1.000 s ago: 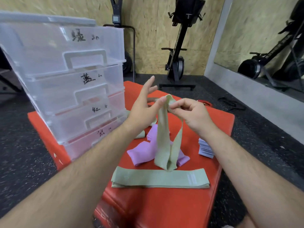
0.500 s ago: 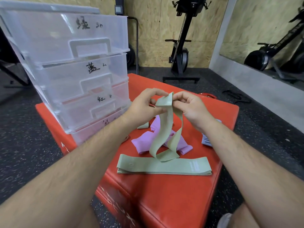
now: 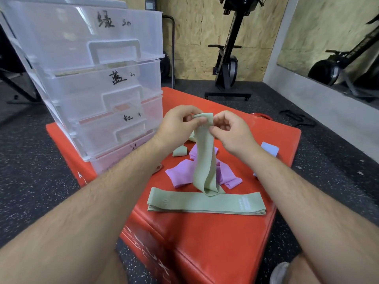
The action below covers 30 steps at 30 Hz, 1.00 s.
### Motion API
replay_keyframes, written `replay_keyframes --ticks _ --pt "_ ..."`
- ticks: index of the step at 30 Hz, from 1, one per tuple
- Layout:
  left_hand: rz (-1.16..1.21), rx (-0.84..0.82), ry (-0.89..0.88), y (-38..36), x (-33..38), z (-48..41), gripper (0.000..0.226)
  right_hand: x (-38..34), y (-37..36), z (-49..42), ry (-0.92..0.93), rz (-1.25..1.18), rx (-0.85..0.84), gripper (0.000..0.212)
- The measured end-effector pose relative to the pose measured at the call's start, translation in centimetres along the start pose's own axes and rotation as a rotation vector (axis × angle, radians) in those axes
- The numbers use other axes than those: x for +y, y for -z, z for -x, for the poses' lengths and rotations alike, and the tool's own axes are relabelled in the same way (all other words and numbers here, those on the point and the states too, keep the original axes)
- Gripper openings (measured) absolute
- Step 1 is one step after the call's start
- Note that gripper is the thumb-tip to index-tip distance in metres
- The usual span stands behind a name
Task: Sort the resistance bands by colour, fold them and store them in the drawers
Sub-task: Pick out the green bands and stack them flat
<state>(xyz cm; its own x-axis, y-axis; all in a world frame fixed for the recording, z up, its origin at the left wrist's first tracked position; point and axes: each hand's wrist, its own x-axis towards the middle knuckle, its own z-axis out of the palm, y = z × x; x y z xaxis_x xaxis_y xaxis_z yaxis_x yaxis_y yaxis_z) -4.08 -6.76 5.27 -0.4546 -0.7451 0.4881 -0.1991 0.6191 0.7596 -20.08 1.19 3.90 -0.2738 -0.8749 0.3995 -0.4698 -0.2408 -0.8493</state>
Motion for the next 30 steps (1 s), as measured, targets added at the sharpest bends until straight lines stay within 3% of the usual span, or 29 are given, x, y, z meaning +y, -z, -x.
replay_keyframes --ticks 4,7,10,12,16,22,24,26,28,30 --pt "0.112 -0.027 0.102 0.1 1.0 0.5 0.016 -0.2 -0.1 0.2 0.036 0.064 -0.037 0.017" --pt "0.091 -0.016 0.165 0.2 0.5 0.5 0.008 -0.3 -0.3 0.4 0.034 0.085 -0.091 0.014" --pt "0.098 -0.066 0.196 0.4 0.0 0.5 0.035 -0.4 -0.5 0.2 0.013 0.062 -0.032 0.028" --pt "0.126 -0.085 0.17 0.6 0.1 0.7 0.041 -0.4 -0.5 -0.1 0.005 0.029 -0.053 0.037" --pt "0.188 -0.107 0.173 0.7 0.1 0.9 0.044 0.2 -1.1 -0.3 -0.03 -0.03 -0.202 0.039" --pt "0.198 -0.047 0.256 1.1 0.1 0.7 0.025 0.1 -1.7 -0.2 -0.044 -0.061 -0.212 0.053" --pt "0.223 -0.029 0.309 1.2 0.1 0.6 0.018 0.2 -2.0 -0.1 -0.01 0.012 -0.215 0.045" --pt "0.199 -0.04 0.322 1.4 0.2 0.7 0.009 0.6 -2.2 -0.2 0.019 0.055 -0.156 0.02" --pt "-0.007 -0.056 0.26 1.6 0.1 0.6 0.031 0.7 -2.1 -0.3 -0.006 0.051 -0.113 0.007" --pt "-0.141 -0.053 0.173 1.7 0.0 0.8 0.032 0.6 -1.9 -0.4 -0.014 0.043 -0.118 0.009"
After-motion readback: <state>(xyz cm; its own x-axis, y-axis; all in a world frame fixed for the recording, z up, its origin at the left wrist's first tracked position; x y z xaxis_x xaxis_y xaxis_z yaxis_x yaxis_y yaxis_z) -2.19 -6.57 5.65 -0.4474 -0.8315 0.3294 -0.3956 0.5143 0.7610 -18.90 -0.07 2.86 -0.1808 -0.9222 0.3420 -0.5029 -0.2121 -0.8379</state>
